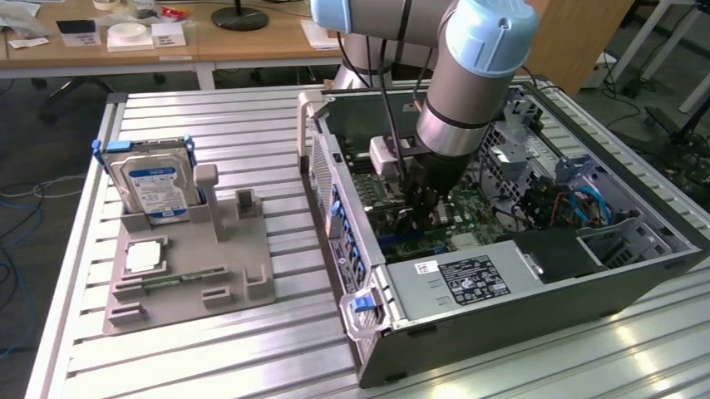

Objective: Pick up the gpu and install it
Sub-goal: 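Insert the gpu into the slot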

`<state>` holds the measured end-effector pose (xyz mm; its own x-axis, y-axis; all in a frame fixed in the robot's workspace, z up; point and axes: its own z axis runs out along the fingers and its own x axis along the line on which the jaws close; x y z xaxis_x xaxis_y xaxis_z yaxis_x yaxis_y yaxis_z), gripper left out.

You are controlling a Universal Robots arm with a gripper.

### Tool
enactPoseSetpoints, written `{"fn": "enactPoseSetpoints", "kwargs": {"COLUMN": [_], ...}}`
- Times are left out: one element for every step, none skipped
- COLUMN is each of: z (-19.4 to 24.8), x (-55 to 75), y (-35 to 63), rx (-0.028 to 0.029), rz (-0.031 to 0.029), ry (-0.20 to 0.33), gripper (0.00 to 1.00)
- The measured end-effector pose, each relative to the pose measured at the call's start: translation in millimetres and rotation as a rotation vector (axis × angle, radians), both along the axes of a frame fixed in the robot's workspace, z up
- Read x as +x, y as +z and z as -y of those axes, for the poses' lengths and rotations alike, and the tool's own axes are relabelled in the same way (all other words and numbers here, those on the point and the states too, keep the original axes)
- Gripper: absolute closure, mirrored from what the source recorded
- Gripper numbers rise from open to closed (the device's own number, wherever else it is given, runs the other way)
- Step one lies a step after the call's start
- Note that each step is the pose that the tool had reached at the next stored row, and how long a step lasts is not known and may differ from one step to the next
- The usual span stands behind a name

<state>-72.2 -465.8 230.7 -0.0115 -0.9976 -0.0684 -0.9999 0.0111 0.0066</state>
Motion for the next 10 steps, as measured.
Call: {"fn": "enactPoseSetpoints", "kwargs": {"z": [0.0, -0.1, -0.1, -0.1, -0.1, -0.1, -0.1, -0.1, -0.1, -0.1], "x": [-0.1, -0.2, -0.6, -1.0, -1.2, -1.6, -1.7, -1.7, -1.7, -1.8], "y": [0.0, 0.0, 0.0, -0.1, -0.2, -0.4, -0.6, -0.7, -0.9, -1.1], "rx": [0.0, 0.0, 0.0, -0.0001, -0.0001, 0.0, 0.0, 0.0, 0.0, -0.0001], "rz": [0.0, 0.0, 0.0, 0.0, 0.0, 0.0001, 0.0, 0.0, 0.0, -0.0001], "ry": [0.0, 0.0, 0.0, 0.0, 0.0, 0.0, 0.0, 0.0, 0.0, 0.0], "gripper": [0.72, 0.72, 0.72, 0.72, 0.72, 0.72, 0.72, 0.72, 0.72, 0.72]}}
